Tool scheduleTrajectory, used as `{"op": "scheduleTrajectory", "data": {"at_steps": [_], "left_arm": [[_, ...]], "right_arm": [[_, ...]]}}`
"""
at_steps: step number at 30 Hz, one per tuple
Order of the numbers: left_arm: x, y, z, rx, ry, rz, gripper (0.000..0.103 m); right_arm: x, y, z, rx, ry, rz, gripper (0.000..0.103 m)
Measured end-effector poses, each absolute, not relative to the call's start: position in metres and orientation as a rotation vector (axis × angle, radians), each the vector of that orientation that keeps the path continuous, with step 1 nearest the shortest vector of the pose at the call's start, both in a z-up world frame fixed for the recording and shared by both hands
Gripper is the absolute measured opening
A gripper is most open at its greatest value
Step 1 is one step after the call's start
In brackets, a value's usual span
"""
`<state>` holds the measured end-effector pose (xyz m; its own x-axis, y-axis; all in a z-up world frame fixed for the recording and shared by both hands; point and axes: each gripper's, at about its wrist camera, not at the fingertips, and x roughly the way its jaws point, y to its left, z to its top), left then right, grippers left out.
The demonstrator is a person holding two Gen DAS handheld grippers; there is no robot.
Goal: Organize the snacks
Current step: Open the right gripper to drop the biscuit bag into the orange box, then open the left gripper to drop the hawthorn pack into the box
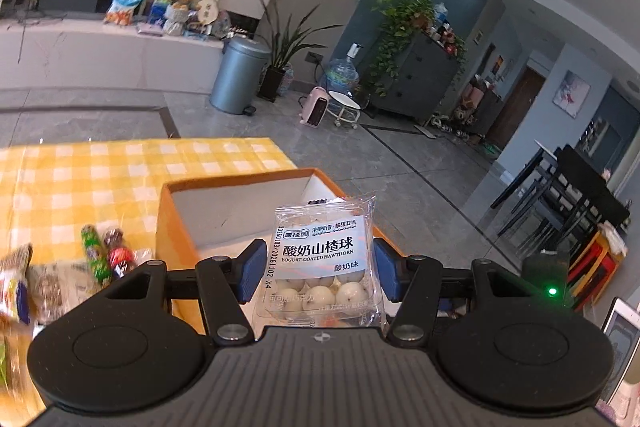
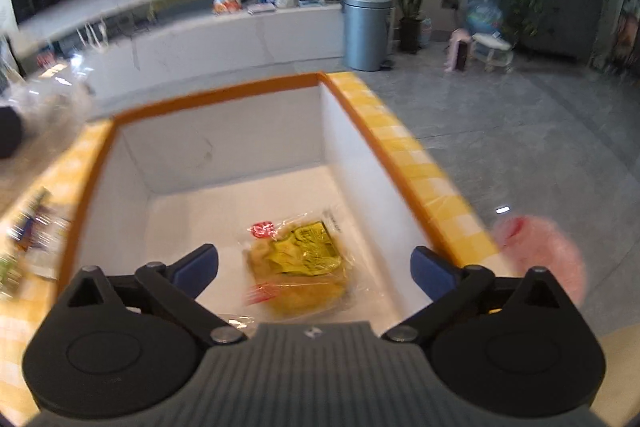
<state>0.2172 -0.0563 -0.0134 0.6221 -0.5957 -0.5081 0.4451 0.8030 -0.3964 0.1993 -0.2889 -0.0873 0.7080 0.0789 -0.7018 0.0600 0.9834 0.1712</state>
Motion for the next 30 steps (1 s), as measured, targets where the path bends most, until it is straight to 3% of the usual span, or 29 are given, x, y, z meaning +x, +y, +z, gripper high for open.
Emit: {"op": "scheduleTrajectory", "data": {"at_steps": [10,22,30], "left_arm": [[0.229,-0.106,-0.024,-0.056,0.650,-0.641,0.066],[0.246,-0.130,-0.047,0.105,0.746,-0.673,0.066],[0.245,-0.130,-0.065,0.205,0.801,-0.639,0.066]], "right_arm": [[0.158,-0.323,-0.081,0.508,0.585,0.022,0.100],[0.166,-0.313,-0.082,0.409,0.623,-0.016,0.100],[0.160,-0.325,-0.084,0.505,0.584,0.021,0.100]]}}
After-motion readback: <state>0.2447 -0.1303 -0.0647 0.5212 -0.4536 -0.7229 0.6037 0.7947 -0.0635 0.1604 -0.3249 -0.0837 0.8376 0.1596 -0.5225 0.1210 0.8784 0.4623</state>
